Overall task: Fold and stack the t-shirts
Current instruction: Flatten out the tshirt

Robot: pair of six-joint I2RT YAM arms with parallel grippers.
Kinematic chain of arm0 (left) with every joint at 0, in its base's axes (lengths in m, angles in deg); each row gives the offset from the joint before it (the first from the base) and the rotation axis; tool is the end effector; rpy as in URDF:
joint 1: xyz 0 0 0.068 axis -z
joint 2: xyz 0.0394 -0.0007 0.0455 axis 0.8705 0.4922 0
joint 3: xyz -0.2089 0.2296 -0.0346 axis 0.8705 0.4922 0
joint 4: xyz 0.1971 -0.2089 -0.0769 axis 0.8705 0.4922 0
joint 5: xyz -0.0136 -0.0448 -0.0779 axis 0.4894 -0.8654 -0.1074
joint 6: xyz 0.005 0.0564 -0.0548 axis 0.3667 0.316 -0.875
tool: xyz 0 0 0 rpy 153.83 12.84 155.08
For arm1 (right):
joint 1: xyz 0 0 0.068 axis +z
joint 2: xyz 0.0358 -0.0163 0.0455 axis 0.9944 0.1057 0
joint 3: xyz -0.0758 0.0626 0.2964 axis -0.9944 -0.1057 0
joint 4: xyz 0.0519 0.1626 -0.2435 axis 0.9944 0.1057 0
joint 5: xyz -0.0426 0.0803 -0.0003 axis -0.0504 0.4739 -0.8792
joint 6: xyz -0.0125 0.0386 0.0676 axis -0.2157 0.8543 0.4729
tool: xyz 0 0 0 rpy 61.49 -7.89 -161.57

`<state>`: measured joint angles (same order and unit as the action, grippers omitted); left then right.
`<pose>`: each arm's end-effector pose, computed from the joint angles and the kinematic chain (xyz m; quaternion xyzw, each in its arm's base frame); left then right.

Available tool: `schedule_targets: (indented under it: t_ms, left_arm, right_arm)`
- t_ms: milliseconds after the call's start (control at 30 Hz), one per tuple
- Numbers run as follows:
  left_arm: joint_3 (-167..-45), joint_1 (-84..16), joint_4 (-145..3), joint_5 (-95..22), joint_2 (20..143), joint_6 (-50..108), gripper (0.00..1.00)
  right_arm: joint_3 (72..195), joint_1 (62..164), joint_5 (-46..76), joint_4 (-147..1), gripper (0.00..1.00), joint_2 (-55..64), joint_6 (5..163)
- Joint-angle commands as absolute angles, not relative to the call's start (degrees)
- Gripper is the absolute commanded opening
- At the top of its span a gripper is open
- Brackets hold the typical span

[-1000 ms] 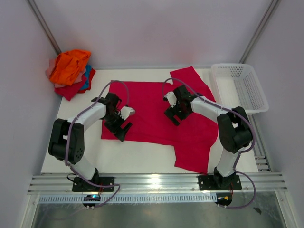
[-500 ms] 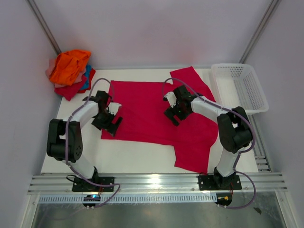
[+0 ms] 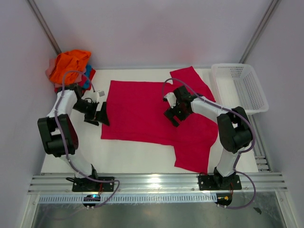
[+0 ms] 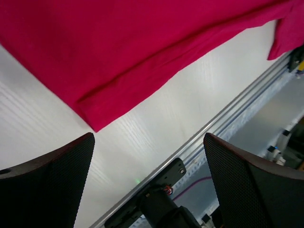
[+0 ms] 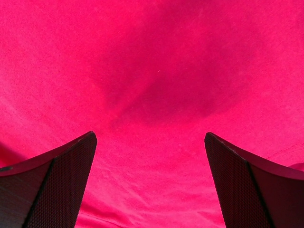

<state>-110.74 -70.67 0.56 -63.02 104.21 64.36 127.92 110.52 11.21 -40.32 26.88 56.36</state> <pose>0.3475 0.0232 0.2411 0.1163 0.9474 -0.2852 0.0865 0.3691 0.1902 0.1726 -0.4003 0.8940 0.0447 0.1964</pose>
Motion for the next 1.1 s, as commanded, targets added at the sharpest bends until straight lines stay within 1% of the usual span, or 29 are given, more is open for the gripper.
schedule_targets:
  t_ms: [0, 33, 133, 200, 300, 600, 700, 867, 1067]
  left_arm:
    - [-114.8, -73.7, 12.9, -75.3, 110.2, 75.7, 0.98]
    - [-115.9, -74.5, 17.6, -76.8, 112.1, 77.4, 0.96]
    - [-118.9, -78.8, 24.3, -80.2, 118.4, 83.0, 0.92]
    - [-119.4, -81.9, 24.9, -81.0, 120.9, 84.0, 0.92]
    - [-118.4, -84.3, 24.2, -80.6, 120.9, 85.3, 0.92]
    - [-114.1, -84.9, 23.9, -76.6, 116.1, 87.0, 0.93]
    - [-113.6, -84.9, 26.3, -75.6, 116.8, 89.6, 0.93]
    - [-112.3, -84.9, 26.4, -71.8, 117.2, 91.0, 0.93]
    - [-113.3, -84.9, 26.4, -69.8, 119.9, 91.0, 0.94]
  right_arm:
    - [127.9, 110.9, 12.5, -40.7, 0.99, 24.3, 56.7]
    - [127.9, 111.0, 12.4, -40.7, 0.99, 24.2, 56.7]
    - [127.8, 110.9, 12.4, -40.7, 0.99, 24.1, 56.6]
    - [127.7, 110.9, 12.3, -40.8, 0.99, 24.0, 56.7]
    - [127.7, 110.9, 12.1, -40.8, 0.99, 24.0, 56.7]
    - [127.9, 110.9, 12.0, -40.7, 0.99, 25.0, 56.6]
    - [127.9, 110.9, 12.0, -40.7, 0.99, 25.1, 56.7]
    - [127.9, 110.8, 12.1, -40.8, 0.99, 25.2, 56.7]
    - [128.2, 110.9, 12.0, -40.6, 0.99, 25.8, 56.7]
